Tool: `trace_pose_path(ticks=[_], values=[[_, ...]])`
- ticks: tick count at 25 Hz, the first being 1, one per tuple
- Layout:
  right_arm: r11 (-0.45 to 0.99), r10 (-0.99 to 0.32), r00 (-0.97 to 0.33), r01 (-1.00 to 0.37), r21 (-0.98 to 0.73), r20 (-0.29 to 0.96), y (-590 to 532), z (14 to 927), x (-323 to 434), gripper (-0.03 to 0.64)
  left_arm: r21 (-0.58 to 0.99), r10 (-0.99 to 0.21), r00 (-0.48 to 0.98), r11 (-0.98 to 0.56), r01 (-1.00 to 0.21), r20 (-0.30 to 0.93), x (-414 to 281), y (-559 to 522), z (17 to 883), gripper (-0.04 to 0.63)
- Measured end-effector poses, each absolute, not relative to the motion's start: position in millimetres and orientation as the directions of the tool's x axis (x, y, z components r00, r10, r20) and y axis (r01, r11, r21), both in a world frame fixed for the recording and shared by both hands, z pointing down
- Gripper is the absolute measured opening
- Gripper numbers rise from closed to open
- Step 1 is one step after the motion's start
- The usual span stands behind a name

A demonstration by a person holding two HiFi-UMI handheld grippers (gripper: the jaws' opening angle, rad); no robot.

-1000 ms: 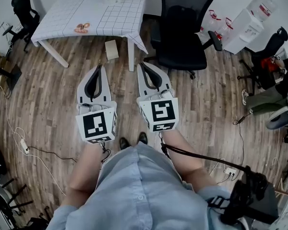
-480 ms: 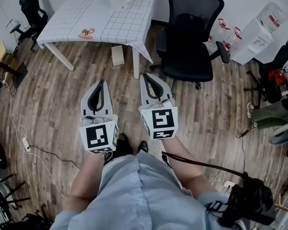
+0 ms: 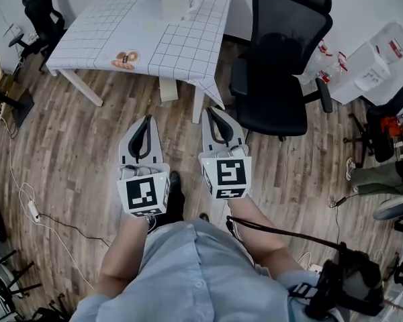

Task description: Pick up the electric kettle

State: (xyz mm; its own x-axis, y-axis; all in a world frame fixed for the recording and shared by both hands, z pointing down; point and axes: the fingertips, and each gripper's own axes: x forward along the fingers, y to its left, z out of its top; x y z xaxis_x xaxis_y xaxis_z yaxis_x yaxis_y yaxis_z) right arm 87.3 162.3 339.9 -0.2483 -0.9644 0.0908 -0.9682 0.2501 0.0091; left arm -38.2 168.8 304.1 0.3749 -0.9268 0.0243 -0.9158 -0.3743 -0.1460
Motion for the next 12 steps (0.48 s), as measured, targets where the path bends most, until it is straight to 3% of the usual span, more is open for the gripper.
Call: trace_pose_path(ticks=[12], values=[[0.212,-0.977,-0.211,-0.977,0.027,0.033,-7,299,57,0.002,-0.151,-0.904,0.426,-0.417,-0.896,-0.032,-66,3,272,-0.002]])
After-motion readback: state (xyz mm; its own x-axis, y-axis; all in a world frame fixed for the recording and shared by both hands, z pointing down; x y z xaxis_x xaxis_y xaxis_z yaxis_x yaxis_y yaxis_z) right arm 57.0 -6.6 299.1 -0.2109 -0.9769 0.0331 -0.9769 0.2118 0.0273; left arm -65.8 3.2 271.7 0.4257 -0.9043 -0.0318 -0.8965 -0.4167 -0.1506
